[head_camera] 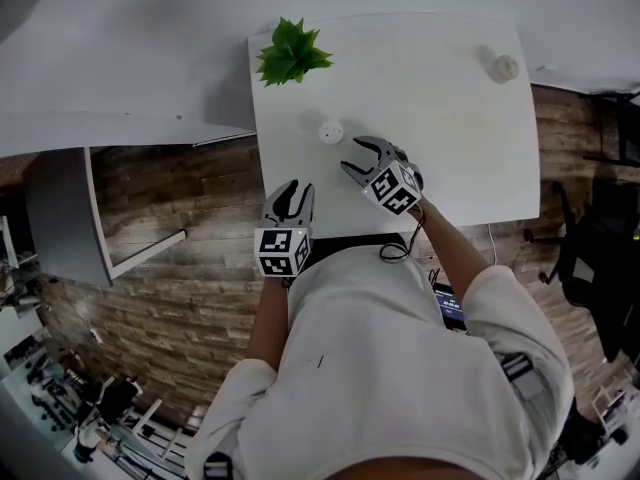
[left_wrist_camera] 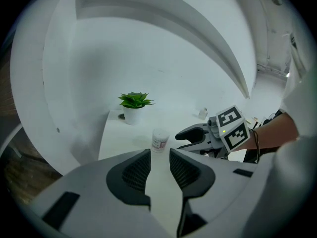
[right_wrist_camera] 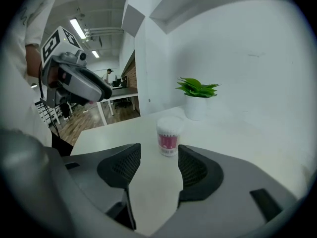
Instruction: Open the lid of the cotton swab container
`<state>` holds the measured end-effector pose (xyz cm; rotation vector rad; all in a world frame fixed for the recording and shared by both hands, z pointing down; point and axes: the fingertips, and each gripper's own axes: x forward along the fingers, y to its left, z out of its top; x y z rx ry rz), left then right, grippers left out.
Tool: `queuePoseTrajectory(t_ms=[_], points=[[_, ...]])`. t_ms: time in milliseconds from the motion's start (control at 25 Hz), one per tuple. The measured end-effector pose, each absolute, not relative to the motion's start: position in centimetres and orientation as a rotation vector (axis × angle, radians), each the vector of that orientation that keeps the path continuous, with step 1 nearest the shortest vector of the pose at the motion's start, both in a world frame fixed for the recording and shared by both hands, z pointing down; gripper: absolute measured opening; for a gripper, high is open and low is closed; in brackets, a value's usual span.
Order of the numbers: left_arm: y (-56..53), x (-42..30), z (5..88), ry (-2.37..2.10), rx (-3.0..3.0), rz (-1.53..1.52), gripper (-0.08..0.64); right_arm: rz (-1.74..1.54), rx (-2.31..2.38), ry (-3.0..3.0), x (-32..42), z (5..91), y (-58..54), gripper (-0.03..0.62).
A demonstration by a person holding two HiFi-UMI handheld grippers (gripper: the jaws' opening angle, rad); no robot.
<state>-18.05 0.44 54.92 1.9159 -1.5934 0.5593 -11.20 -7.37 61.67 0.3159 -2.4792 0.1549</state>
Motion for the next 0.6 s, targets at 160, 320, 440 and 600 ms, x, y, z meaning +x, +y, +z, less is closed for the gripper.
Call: queuePoseTrajectory(t_ms=[160, 320, 440, 600], points=[[0.3, -19.3, 55.4, -1.612, 1.892, 0.542, 0.126, 0.102, 0.241, -2.478, -13.1, 62.8, -8.5, 0.267], [-0.3, -19.9, 55.5, -1.601, 1.917, 0.542, 0.126, 0.001, 0.202, -2.455, -14.3, 63.5, -9.3, 0.301], [-0.9, -20.6, 55.2, -1.607, 1.927, 0.524, 0.126, 0.023, 0.202, -2.469, -15.2, 63.7, -9.8, 0.304], [-1.6, -20.9, 55.3, -1.598, 1.930, 0.489, 0.126, 0.022, 0.196, -2.454, -16.0, 64.7, -10.5, 0.297]])
